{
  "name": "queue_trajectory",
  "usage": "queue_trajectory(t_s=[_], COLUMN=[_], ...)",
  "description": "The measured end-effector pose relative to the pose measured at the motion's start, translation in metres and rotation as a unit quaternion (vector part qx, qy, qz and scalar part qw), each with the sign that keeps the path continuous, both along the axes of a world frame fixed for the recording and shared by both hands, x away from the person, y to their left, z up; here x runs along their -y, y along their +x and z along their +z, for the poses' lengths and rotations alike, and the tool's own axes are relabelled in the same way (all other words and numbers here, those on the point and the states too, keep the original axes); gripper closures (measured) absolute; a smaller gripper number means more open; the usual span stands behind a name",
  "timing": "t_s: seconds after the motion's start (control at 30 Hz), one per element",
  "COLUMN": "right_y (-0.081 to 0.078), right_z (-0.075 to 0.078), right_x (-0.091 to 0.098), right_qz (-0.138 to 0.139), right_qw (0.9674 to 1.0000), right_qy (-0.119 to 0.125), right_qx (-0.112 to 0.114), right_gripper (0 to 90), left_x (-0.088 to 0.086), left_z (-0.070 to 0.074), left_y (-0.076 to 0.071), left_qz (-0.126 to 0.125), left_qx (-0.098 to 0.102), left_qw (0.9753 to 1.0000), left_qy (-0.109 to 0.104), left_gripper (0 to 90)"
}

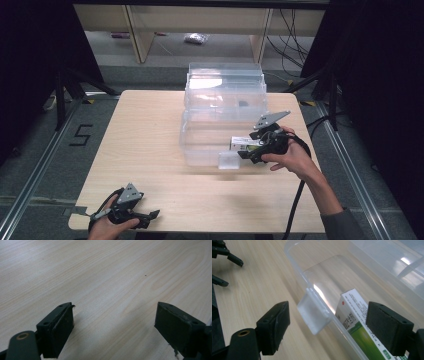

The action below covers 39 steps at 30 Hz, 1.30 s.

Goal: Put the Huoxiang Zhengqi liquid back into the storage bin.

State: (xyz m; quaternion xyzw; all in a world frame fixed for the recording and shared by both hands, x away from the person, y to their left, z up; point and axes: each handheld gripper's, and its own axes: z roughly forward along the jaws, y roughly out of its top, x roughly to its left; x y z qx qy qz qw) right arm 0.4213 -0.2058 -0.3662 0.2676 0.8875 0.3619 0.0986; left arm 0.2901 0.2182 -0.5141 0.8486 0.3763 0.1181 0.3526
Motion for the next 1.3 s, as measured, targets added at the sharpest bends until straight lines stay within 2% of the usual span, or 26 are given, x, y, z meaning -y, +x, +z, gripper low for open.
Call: queue_trajectory(t_s=[0.07,0.1,0.17,0.2,0.23,0.27,0.3,0.37,0.4,0.43,0.57,0.6,0.7,0.73,0.77,0.83,0.87,0.9,0.93,0.97,1.1,1.2,1.3], right_y=[-0.001,-0.004,-0.006,-0.007,-0.008,-0.010,-0.011,-0.014,-0.015,-0.017,-0.022,-0.022,-0.025,-0.026,-0.025,-0.027,-0.028,-0.031,-0.030,-0.032,-0.037,-0.042,-0.046], right_z=[0.000,-0.001,-0.003,-0.005,-0.006,-0.007,-0.009,-0.011,-0.013,-0.015,-0.023,-0.024,-0.030,-0.030,-0.031,-0.034,-0.036,-0.036,-0.037,-0.038,-0.039,-0.042,-0.044], right_x=[0.001,0.001,0.001,0.001,0.001,0.002,0.002,0.002,0.003,0.002,0.000,0.001,0.000,0.001,0.002,0.001,0.001,0.001,0.001,0.001,-0.004,-0.008,-0.009], right_qz=[0.005,0.000,-0.004,-0.002,-0.007,-0.001,-0.004,-0.002,0.002,0.000,0.002,0.008,-0.001,0.004,0.009,0.006,0.007,-0.003,0.006,0.006,0.014,0.019,0.022], right_qw=[1.0000,1.0000,1.0000,1.0000,1.0000,1.0000,1.0000,1.0000,1.0000,1.0000,0.9998,0.9999,0.9996,0.9997,0.9998,0.9997,0.9997,0.9997,0.9998,0.9997,0.9996,0.9995,0.9994], right_qy=[-0.001,-0.001,-0.001,0.003,0.000,0.000,0.007,0.007,0.005,0.007,0.021,0.014,0.029,0.021,0.018,0.019,0.021,0.022,0.021,0.021,0.024,0.027,0.025], right_qx=[0.000,-0.002,-0.003,0.004,0.003,0.000,0.003,0.000,0.007,-0.001,0.001,0.001,-0.004,-0.008,0.000,-0.012,-0.004,-0.014,-0.006,-0.010,0.004,-0.002,0.007], right_gripper=[20.5,20.5,20.5,20.5,20.5,20.5,20.4,20.5,20.5,20.5,20.6,20.6,20.7,20.7,20.6,20.4,20.5,20.5,20.5,20.5,20.5,20.1,20.2], left_x=[0.000,0.001,0.002,0.001,0.001,0.001,0.002,0.001,0.001,0.001,0.001,0.002,0.002,0.002,0.002,0.002,0.002,0.002,0.002,0.003,0.002,0.002,0.003], left_z=[0.000,-0.001,-0.001,-0.001,0.000,0.000,-0.002,-0.001,-0.001,-0.001,-0.001,-0.001,-0.001,-0.001,-0.001,-0.001,-0.001,-0.002,-0.002,-0.002,-0.002,-0.001,-0.001], left_y=[0.000,0.000,0.000,0.000,-0.001,0.000,0.000,0.000,0.000,0.000,0.000,-0.001,-0.001,-0.001,-0.001,-0.001,-0.001,-0.001,0.000,-0.001,0.000,-0.002,-0.002], left_qz=[0.003,0.005,0.009,0.009,0.007,0.004,0.013,0.009,0.010,0.011,0.010,0.015,0.013,0.013,0.012,0.013,0.013,0.012,0.013,0.016,0.013,0.015,0.014], left_qx=[-0.001,-0.004,0.002,0.002,-0.004,0.000,0.001,0.003,0.003,0.002,0.003,0.001,0.001,0.001,0.001,0.001,0.002,0.004,0.004,0.000,0.004,0.004,0.004], left_qw=[1.0000,1.0000,0.9999,0.9999,0.9999,1.0000,0.9999,0.9999,0.9999,0.9999,0.9999,0.9999,0.9999,0.9999,0.9999,0.9999,0.9998,0.9998,0.9998,0.9997,0.9998,0.9998,0.9998], left_qy=[-0.002,-0.006,-0.005,-0.006,-0.007,-0.005,-0.010,-0.006,-0.004,-0.006,-0.004,-0.007,-0.008,-0.008,-0.008,-0.008,-0.012,-0.013,-0.013,-0.017,-0.012,-0.015,-0.015], left_gripper=[15.0,15.0,15.0,15.0,15.0,15.0,15.0,15.0,15.0,15.0,15.0,15.0,15.0,15.0,15.0,15.0,15.0,15.0,15.0,15.0,15.0,15.0,15.0])
